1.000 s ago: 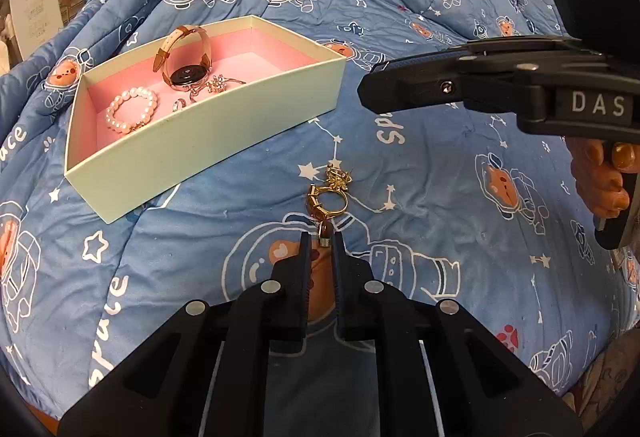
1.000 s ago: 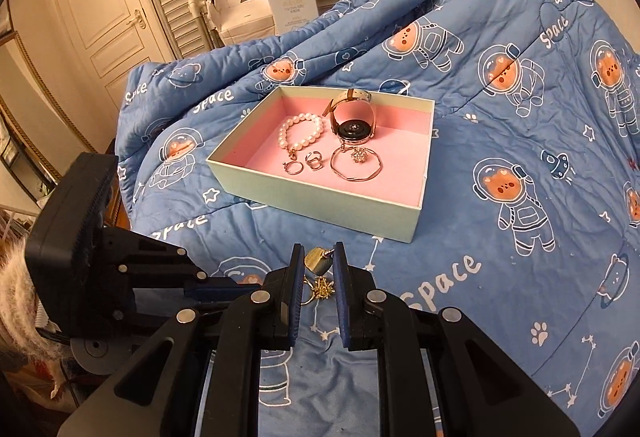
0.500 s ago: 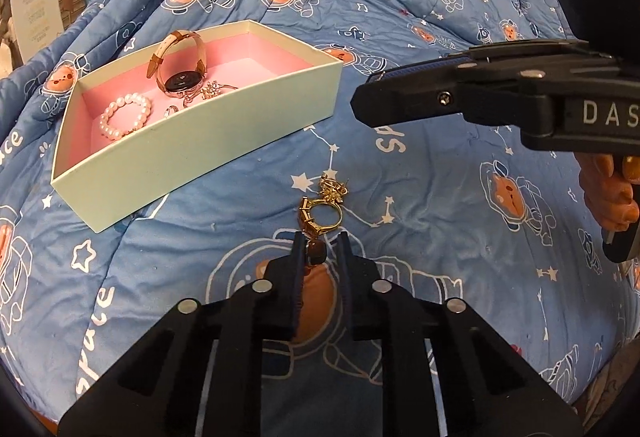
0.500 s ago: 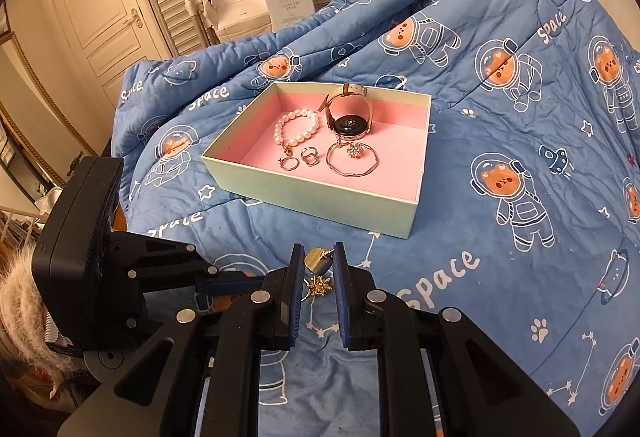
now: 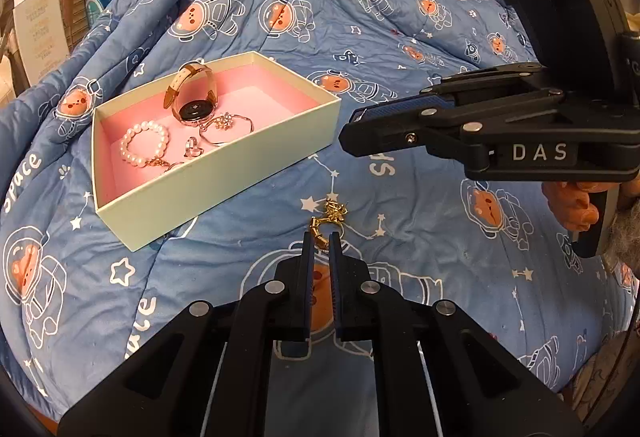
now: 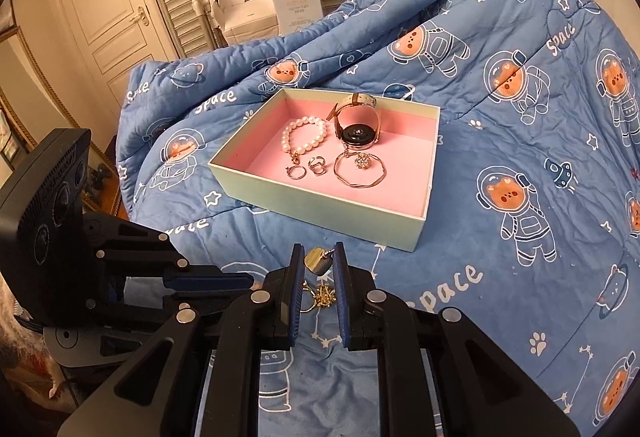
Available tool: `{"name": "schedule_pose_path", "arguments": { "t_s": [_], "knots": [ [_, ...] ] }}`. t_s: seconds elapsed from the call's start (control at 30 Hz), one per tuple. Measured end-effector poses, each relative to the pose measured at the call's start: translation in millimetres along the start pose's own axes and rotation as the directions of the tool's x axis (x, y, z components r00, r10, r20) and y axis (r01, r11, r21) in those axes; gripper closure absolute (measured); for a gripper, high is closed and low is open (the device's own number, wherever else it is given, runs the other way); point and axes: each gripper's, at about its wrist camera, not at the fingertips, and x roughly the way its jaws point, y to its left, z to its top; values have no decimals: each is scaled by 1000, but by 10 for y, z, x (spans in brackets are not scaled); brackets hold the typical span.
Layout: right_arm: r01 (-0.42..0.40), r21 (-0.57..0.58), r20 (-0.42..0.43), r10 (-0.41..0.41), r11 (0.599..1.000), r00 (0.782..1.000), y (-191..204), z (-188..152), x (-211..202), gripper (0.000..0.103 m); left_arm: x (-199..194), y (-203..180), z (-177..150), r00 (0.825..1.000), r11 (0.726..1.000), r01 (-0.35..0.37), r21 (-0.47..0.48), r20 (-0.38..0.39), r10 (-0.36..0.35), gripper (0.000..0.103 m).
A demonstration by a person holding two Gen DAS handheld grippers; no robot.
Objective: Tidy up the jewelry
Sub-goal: 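Lift the held earring and heart charm and move both tools toward the box, then lower the earring and charm into the mint box and open both tools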
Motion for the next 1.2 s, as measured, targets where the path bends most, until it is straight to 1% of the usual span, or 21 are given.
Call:
{"name": "schedule_pose_path", "arguments": {
  "t_s": [0.07, 0.17, 0.2, 0.23, 0.27, 0.3, 0.33, 0.37, 0.4, 0.43, 0.5, 0.53, 0.6, 0.83, 0.97, 1.03, 1.2],
  "knots": [
    [0, 6, -2, 0, 1000, 1000, -10, -8, 5, 89, 48, -33, -36, 1000, 1000, 23, -2, -10, -23, 95],
    [1, 11, -12, -1, 1000, 1000, -18, -38, 18, 89, 178, -103, -88, 999, 1000, 24, 8, -41, -24, 94],
    [3, 12, -15, -3, 1000, 1000, -20, -47, 22, 89, 237, -115, -98, 998, 1000, 27, 7, -50, -26, 90],
    [4, 13, -18, -3, 1000, 1000, -19, -56, 26, 89, 291, -120, -109, 998, 1000, 23, 4, -58, -23, 79],
    [4, 14, -19, -4, 1000, 1000, -21, -63, 25, 89, 333, -118, -119, 998, 1000, 22, -2, -62, -22, 73],
    [5, 15, -19, -5, 1000, 1000, -25, -66, 21, 89, 363, -110, -120, 998, 999, 33, -12, -62, -34, 65],
    [6, 16, -18, -5, 1000, 1000, -30, -65, 18, 89, 374, -109, -117, 997, 999, 42, -20, -57, -43, 61],
    [7, 18, -17, -7, 1000, 1000, -35, -66, 13, 89, 376, -113, -111, 998, 999, 39, -24, -52, -40, 61],
    [9, 18, -17, -9, 1000, 1000, -38, -67, 11, 89, 370, -117, -105, 998, 999, 32, -24, -46, -33, 62],
    [11, 18, -17, -10, 1000, 1000, -41, -70, 13, 89, 372, -123, -98, 999, 999, 28, -23, -44, -29, 66],
    [12, 20, -19, -11, 1000, 1000, -47, -76, 21, 89, 383, -125, -94, 999, 1000, 11, -20, -45, -11, 80],
    [12, 22, -20, -11, 1000, 1000, -52, -77, 30, 89, 379, -115, -97, 999, 1000, 7, -22, -43, -8, 86],
    [11, 25, -22, -10, 1000, 1000, -52, -81, 40, 89, 369, -101, -96, 999, 1000, 14, -24, -42, -15, 92],
    [3, 22, -14, -3, 1000, 1000, -34, -64, 22, 89, 196, -72, -65, 1000, 999, 17, -36, -2, -17, 93],
    [1, 10, -10, 0, 1000, 1000, -13, -45, 0, 89, 64, -65, 3, 1000, 1000, 13, -24, 22, -12, 93],
    [0, 9, -7, 0, 1000, 1000, -8, -35, -12, 89, -9, -53, 38, 999, 999, 22, -27, 35, -21, 93],
    [-5, -5, 2, 5, 1000, 1000, 29, 20, -33, 89, -192, -39, 160, 997, 1000, 7, -7, 76, -7, 93]
  ]
}}
